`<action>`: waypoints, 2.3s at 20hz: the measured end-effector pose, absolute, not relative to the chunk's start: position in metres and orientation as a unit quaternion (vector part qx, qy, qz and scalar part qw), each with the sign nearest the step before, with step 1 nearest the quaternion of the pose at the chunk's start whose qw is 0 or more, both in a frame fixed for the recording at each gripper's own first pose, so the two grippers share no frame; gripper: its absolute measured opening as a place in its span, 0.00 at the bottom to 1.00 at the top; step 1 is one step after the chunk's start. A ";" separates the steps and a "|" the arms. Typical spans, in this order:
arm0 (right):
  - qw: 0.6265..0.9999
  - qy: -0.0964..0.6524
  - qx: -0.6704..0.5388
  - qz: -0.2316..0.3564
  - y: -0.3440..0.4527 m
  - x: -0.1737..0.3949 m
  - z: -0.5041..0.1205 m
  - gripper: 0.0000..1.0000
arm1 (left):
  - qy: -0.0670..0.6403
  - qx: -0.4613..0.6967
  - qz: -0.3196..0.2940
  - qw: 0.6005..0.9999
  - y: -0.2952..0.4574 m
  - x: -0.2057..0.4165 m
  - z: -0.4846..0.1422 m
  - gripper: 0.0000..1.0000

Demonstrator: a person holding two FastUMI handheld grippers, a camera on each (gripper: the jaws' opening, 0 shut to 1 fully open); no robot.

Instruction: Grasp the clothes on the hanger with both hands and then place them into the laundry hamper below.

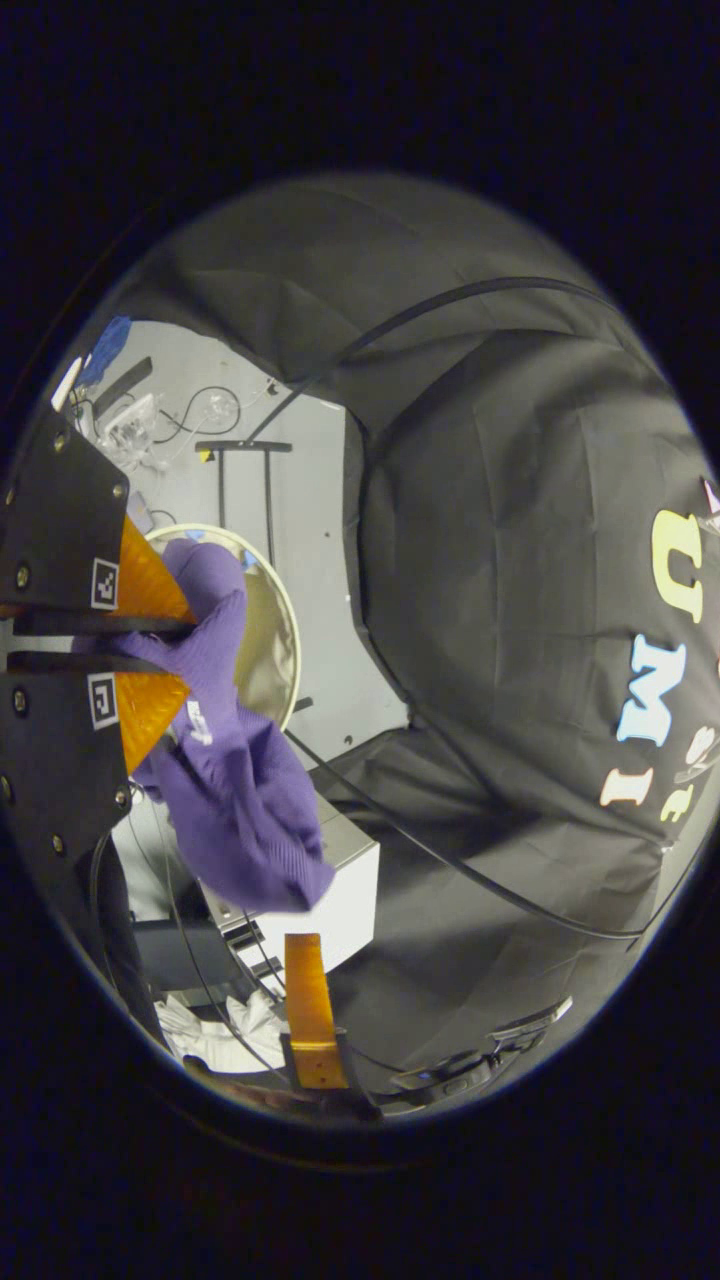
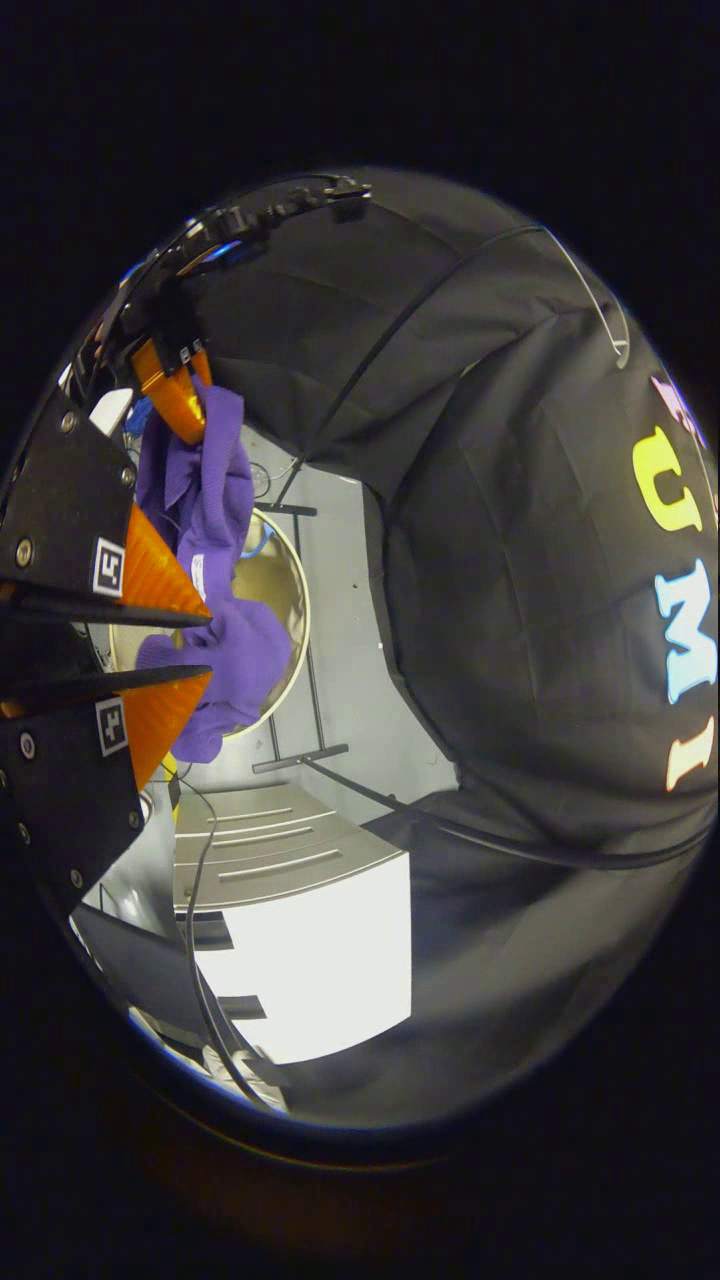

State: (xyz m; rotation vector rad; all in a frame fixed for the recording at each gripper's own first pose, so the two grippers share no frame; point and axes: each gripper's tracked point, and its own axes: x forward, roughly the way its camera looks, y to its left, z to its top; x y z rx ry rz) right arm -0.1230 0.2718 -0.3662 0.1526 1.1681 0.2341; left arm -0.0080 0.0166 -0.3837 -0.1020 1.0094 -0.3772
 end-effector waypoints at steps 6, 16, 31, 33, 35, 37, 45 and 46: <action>0.839 0.522 0.095 0.121 0.245 -0.103 -0.351 0.63 | 0.467 -0.037 -0.155 0.870 -0.006 -0.005 -0.356 0.40; 0.881 0.439 0.108 0.135 0.066 -0.070 -0.315 0.96 | 0.429 -0.028 0.021 0.903 -0.079 -0.020 -0.272 1.00; 0.967 0.185 0.115 0.132 -0.055 -0.005 -0.115 0.91 | 0.139 -0.050 0.038 0.988 -0.145 0.010 0.059 1.00; 0.974 0.141 0.124 0.125 -0.058 0.003 -0.079 0.91 | 0.086 -0.043 0.031 0.995 -0.136 0.007 0.100 1.00; 0.980 0.097 0.124 0.120 -0.061 0.015 -0.048 0.91 | 0.052 -0.049 0.025 0.997 -0.123 0.002 0.128 0.99; 0.985 0.076 0.107 0.109 -0.062 0.024 -0.029 0.95 | 0.030 -0.065 0.023 0.997 -0.105 0.003 0.153 1.00; 0.998 -0.018 0.051 0.026 -0.093 0.004 0.038 0.95 | -0.030 -0.049 0.034 0.998 -0.020 0.006 0.203 0.99; 0.999 -0.017 0.048 0.015 -0.098 -0.001 0.038 0.95 | -0.032 -0.051 0.036 0.998 -0.011 0.007 0.202 0.99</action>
